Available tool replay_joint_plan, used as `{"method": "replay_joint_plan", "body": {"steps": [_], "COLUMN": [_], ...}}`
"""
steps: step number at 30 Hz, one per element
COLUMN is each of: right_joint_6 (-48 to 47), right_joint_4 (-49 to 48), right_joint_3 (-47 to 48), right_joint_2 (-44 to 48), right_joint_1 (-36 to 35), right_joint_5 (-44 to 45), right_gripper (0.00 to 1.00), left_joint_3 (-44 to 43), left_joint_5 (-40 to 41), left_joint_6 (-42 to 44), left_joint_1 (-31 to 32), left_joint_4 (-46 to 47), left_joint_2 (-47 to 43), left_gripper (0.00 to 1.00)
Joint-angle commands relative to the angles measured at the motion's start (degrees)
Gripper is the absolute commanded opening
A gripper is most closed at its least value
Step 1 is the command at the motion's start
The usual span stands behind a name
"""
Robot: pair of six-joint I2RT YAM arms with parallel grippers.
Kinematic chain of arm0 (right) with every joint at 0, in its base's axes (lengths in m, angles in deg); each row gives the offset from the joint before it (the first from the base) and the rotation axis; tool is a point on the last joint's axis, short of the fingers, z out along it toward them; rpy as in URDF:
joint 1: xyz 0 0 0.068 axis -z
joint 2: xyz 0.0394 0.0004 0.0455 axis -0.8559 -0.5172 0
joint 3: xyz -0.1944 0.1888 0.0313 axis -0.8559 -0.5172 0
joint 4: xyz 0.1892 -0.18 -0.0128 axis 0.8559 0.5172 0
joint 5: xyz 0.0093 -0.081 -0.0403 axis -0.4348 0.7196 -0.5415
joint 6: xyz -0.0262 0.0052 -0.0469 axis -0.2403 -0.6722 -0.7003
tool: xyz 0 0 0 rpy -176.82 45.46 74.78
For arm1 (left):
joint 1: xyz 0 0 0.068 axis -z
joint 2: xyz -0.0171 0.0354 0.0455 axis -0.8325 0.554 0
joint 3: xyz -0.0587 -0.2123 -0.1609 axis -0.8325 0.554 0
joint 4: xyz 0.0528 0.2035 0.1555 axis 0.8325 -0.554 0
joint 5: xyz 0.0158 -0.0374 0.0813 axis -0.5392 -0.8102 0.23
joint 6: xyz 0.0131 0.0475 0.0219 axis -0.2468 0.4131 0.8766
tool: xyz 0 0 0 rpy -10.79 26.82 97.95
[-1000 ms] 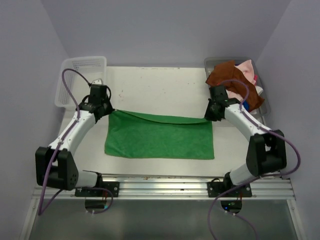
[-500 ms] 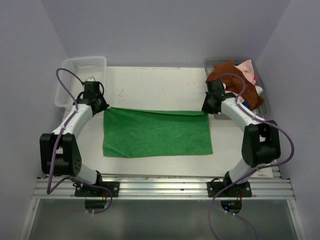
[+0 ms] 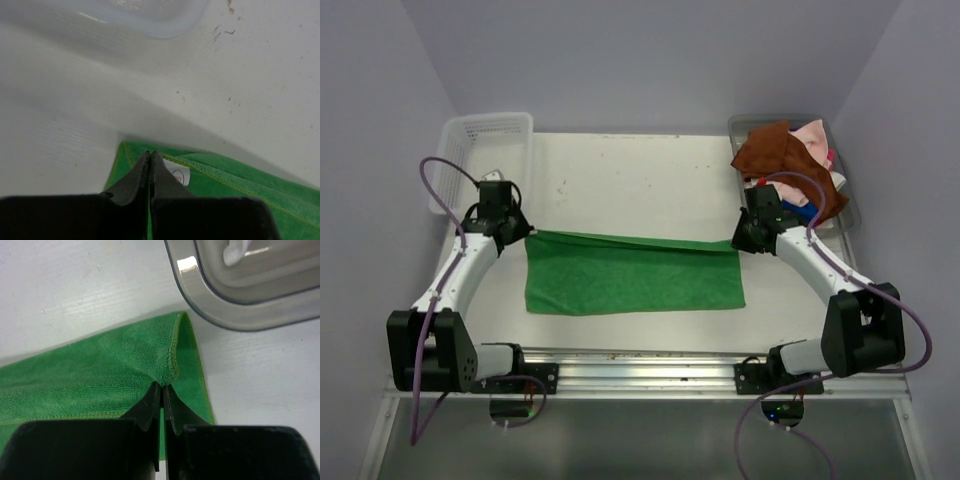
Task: Roll the towels
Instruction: Fold the towel
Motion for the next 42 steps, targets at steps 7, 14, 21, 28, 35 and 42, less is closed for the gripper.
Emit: {"method": "replay_joint_plan", "body": {"steps": [7,14,21,28,35,42], "right_joint_6": [2.37,4.30,5.97,6.24,8.43,9.05], "right_joint_4": [3.55,6.01,5.31,6.01,7.42,8.82], "right_joint_3": [-8.48,-12.17,-16.22,-16.31,-17.01,-17.98], "right_joint_2": [9.55,13.34,14.83,16.85,20.97,22.57], "right_joint_1": [0.56,0.56,0.47,0.56,0.56,0.56], "right_joint_5": [-1.84,-1.93,-3.86,-4.13,-5.27,-4.83], "right_gripper": [0.00,0.00,0.00,0.00,0.00,0.00], "left_joint_3": [9.61,14.79,19.54,19.63,17.88,16.73], "left_joint_5": [1.84,0.08,-0.89,-2.21,-1.07,-0.72], "left_joint_6": [-5.77,-12.80,-16.32,-16.67,-17.55,-18.51], "left_joint_1": [-0.45,-0.45,-0.45,-0.45,-0.45,-0.45], "left_joint_4": [-8.01,-11.97,-11.97,-12.67,-14.95,-18.12], "left_joint_2": [-13.27,-18.19,-22.07,-22.42,-23.74,-26.11], "left_gripper": [0.00,0.00,0.00,0.00,0.00,0.00]}}
